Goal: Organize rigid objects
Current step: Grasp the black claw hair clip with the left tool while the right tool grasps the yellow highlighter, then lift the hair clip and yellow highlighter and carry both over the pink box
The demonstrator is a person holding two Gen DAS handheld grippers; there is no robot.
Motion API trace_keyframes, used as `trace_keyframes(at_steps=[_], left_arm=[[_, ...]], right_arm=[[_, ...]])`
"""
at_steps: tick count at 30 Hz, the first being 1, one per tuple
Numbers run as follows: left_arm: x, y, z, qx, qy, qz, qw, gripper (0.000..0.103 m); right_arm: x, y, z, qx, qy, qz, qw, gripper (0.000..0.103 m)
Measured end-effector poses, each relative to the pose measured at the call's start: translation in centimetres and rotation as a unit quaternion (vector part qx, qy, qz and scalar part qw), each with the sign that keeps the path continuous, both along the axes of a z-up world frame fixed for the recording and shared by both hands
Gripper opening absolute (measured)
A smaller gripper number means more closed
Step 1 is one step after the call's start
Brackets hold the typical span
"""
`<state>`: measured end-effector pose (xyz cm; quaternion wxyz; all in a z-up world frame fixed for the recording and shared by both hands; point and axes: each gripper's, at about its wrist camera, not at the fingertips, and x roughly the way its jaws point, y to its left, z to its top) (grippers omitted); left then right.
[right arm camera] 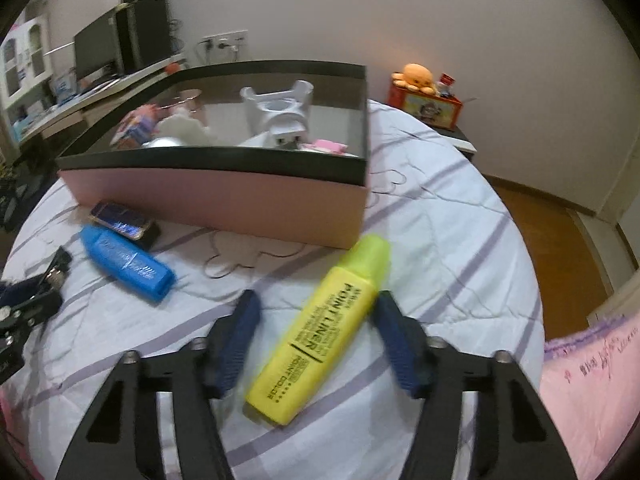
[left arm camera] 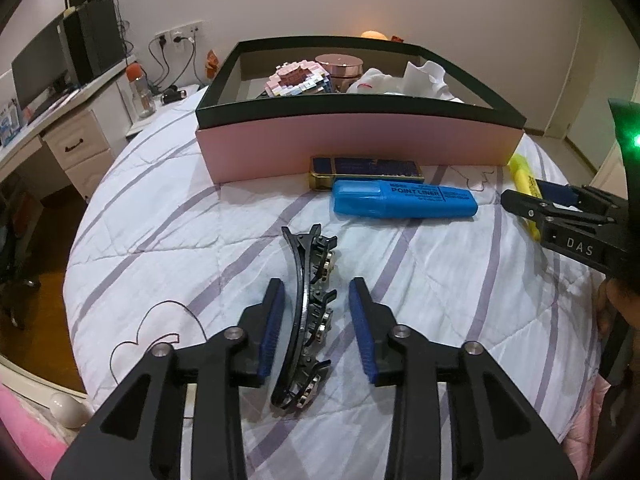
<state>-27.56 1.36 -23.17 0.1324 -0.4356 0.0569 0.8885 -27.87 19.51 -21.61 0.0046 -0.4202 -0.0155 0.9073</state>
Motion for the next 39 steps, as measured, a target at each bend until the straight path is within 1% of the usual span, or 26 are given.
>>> trace_keyframes(at_steps=[1, 3, 4, 5, 7, 11, 14, 16, 17, 18, 20, 24, 28, 30, 31, 33, 34, 39], left_arm=[[0.1, 0.1, 0.0, -0.003, 0.004, -0.002, 1.0, 0.036], [0.3, 0.2, -0.1, -0.007, 0.012, -0.004, 0.9999, 0.036], [0.4, 0.2, -0.1, -0.007, 0.014, -0.004, 0.9999, 0.036], [0.4, 0.2, -0.1, -0.005, 0.015, -0.005, 0.9999, 0.036], [0.3, 0.2, -0.1, -0.004, 0.018, -0.007, 0.9998, 0.037], [0.3, 0.0, -0.2, 0.013, 0.023, 0.0, 0.9997, 0.04], [0.4, -0.2, -0.2, 0.023, 0.023, 0.004, 0.9995, 0.038], [0.5, -0.1, -0.2, 0.02, 0.024, 0.004, 0.9995, 0.038], [0.5, 0.1, -0.2, 0.016, 0.026, 0.003, 0.9995, 0.036], [0.6, 0.3, -0.2, 0.01, 0.028, -0.001, 0.9995, 0.032], [0.7, 0.5, 0.0, 0.006, 0.029, 0.004, 0.9996, 0.019], [1.0, 0.9, 0.1, -0.005, 0.03, -0.006, 0.9995, 0.019], [1.2, 0.9, 0.3, -0.005, 0.028, -0.006, 0.9996, 0.019], [1.4, 1.0, 0.4, -0.011, 0.028, -0.008, 0.9995, 0.019], [1.5, 1.1, 0.4, -0.011, 0.029, -0.009, 0.9995, 0.019], [1.7, 1.1, 0.5, -0.008, 0.029, -0.011, 0.9995, 0.019], [1.7, 1.1, 0.6, -0.007, 0.029, -0.012, 0.9995, 0.019], [2.3, 0.9, 1.1, -0.015, 0.035, -0.006, 0.9993, 0.019]], right_arm=[[0.2, 0.1, 0.0, -0.004, 0.003, 0.002, 1.0, 0.055], [0.8, 0.5, 0.1, -0.02, 0.008, 0.012, 1.0, 0.046], [1.2, 0.5, 0.1, -0.025, 0.009, 0.018, 0.999, 0.036], [1.2, 0.4, 0.1, -0.027, 0.005, 0.025, 0.999, 0.031], [1.6, 0.0, 0.2, -0.029, 0.006, 0.037, 0.999, 0.027], [2.2, -1.1, 0.1, -0.027, 0.005, 0.059, 0.998, 0.027], [2.1, -1.3, -0.1, -0.017, 0.004, 0.062, 0.998, 0.027], [2.1, -1.5, -0.2, -0.011, 0.006, 0.062, 0.998, 0.027], [2.2, -1.6, -0.2, -0.008, 0.007, 0.061, 0.998, 0.027], [2.3, -1.8, -0.2, 0.0, 0.009, 0.061, 0.998, 0.027], [2.2, -2.1, -0.2, 0.013, 0.013, 0.06, 0.998, 0.027], [2.6, -1.9, 0.0, 0.008, 0.026, 0.055, 0.998, 0.027], [3.0, -1.5, 0.2, -0.023, 0.028, 0.058, 0.998, 0.027], [3.1, -1.3, 0.2, -0.061, 0.021, 0.068, 0.996, 0.027], [3.2, -1.0, 0.3, -0.088, 0.023, 0.072, 0.993, 0.027], [3.2, -0.7, 0.1, -0.124, 0.02, 0.078, 0.989, 0.027], [3.3, -0.6, 0.1, -0.132, 0.022, 0.078, 0.988, 0.027], [3.8, -1.1, 0.6, -0.143, 0.028, 0.083, 0.986, 0.027]])
